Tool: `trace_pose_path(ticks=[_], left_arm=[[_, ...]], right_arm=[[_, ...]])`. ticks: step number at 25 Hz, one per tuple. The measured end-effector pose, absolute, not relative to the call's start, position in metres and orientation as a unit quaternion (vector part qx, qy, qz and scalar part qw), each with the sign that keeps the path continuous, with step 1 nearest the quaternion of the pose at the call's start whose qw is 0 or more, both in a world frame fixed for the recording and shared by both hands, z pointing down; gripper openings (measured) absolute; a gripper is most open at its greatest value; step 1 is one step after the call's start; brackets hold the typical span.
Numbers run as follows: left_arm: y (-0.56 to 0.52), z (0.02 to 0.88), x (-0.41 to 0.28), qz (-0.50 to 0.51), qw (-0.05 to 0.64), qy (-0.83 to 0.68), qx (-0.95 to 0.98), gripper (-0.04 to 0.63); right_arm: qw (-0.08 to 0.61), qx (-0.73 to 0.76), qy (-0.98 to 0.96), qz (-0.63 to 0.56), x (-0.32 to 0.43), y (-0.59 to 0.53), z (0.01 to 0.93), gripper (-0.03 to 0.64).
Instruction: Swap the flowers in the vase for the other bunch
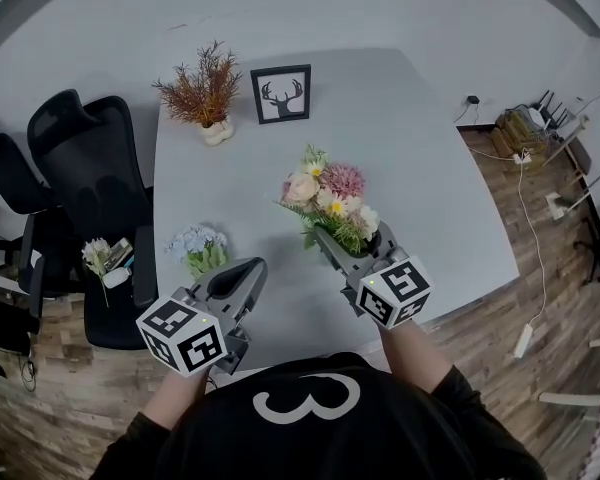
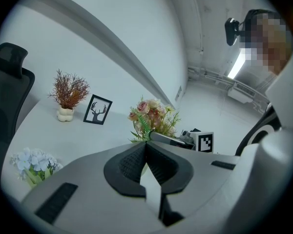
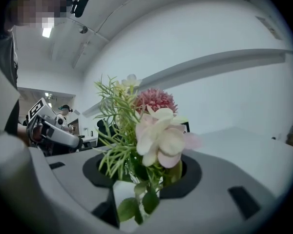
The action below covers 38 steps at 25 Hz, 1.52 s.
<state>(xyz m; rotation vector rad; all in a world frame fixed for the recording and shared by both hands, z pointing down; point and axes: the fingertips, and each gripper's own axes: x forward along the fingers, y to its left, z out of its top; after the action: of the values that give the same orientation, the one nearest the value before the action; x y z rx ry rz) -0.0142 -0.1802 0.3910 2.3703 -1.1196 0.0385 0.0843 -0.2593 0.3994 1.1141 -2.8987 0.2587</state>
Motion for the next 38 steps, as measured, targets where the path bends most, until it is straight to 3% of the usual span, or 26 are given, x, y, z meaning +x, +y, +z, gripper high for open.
trace_pose_path(ticks=[16,27,38], left_arm=[[-0.185,0.391,-0.009,0.012,0.257,-0.406,0.877,0.011],[-0.180,0.389,-0.006,0.009,0.256,-0.402,0.879,0.011],[-0.184,0.372,-0.007,-0.001,0.236,-0.396,0.887,0.011]], right_arm=[[-0.003,0.368,-0.926,0.087,0.093,-0.259,0.398,0.131],[-0.029,0.372,-0.925,0.074,0.099,-0.260,0.373,0.121],[-0.092,0.364,-0.926,0.034,0.108,-0.258,0.292,0.120]])
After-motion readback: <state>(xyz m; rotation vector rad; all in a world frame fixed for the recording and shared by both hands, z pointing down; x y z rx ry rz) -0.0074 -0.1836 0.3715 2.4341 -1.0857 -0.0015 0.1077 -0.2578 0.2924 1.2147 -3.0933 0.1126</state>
